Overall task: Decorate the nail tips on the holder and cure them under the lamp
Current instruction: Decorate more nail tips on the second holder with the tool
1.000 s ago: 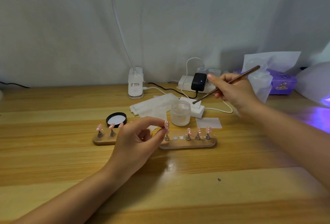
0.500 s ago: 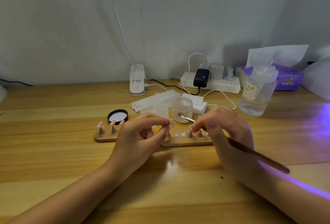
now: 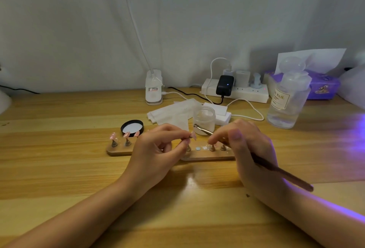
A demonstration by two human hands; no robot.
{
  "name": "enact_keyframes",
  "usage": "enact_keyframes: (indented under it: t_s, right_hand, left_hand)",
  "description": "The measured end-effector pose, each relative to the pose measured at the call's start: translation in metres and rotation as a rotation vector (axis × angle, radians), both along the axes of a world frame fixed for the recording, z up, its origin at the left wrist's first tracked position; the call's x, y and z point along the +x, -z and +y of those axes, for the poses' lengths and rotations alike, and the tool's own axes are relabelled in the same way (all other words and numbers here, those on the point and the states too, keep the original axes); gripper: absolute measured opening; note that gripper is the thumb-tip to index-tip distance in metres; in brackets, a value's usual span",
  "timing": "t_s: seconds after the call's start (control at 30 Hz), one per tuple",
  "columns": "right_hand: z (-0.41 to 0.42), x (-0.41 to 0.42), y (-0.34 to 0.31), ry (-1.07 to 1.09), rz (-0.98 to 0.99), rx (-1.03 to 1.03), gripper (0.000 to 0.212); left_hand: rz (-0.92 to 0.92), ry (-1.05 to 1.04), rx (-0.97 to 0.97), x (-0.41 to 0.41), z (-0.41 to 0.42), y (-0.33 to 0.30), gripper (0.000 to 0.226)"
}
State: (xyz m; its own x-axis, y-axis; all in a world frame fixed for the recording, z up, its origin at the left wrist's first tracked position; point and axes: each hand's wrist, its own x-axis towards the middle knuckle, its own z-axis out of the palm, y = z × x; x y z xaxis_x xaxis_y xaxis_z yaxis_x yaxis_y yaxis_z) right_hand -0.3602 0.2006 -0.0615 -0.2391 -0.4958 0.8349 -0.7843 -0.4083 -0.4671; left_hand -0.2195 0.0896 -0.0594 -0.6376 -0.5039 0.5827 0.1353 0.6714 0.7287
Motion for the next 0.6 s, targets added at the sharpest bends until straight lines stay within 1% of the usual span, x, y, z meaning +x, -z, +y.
enact_keyframes:
  t_s: [0.1, 0.2, 0.3, 0.37, 0.5, 0.6]
  right_hand:
    - [-0.0003, 0.0008, 0.0008, -0.017, 0.031, 0.007, 0.047]
    - [0.0027, -0.0007, 0.0005, -0.062, -0.052, -0.031, 0.049]
    - [0.0011, 0.0007, -0.0006, -0.029, -0.038, 0.027, 0.045]
    - [0.0004, 0.0017, -0.0001, -0.03, -0.017, 0.054, 0.045]
    - [0.0037, -0.0011, 0.0012, -0.081, -0.119, 0.004, 0.052]
    - [0.0021, 0.0006, 0.0003, -0.059, -0.106, 0.023, 0.046]
  left_hand:
    - [0.006, -0.004, 0.011, -0.0006, -0.0003, 0.0003, 0.019]
    - [0.012, 0.018, 0.006, -0.0008, 0.0005, 0.0001, 0.016]
    - [0.004, 0.011, 0.0, -0.0004, -0.0003, 0.0004, 0.016]
    - [-0.012, 0.001, -0.008, -0.0004, -0.0011, 0.0009, 0.02]
    - [-0.017, 0.001, -0.011, -0.0009, -0.0006, 0.0003, 0.024]
    - [-0.015, 0.0, -0.005, -0.0007, -0.0001, -0.0003, 0.02]
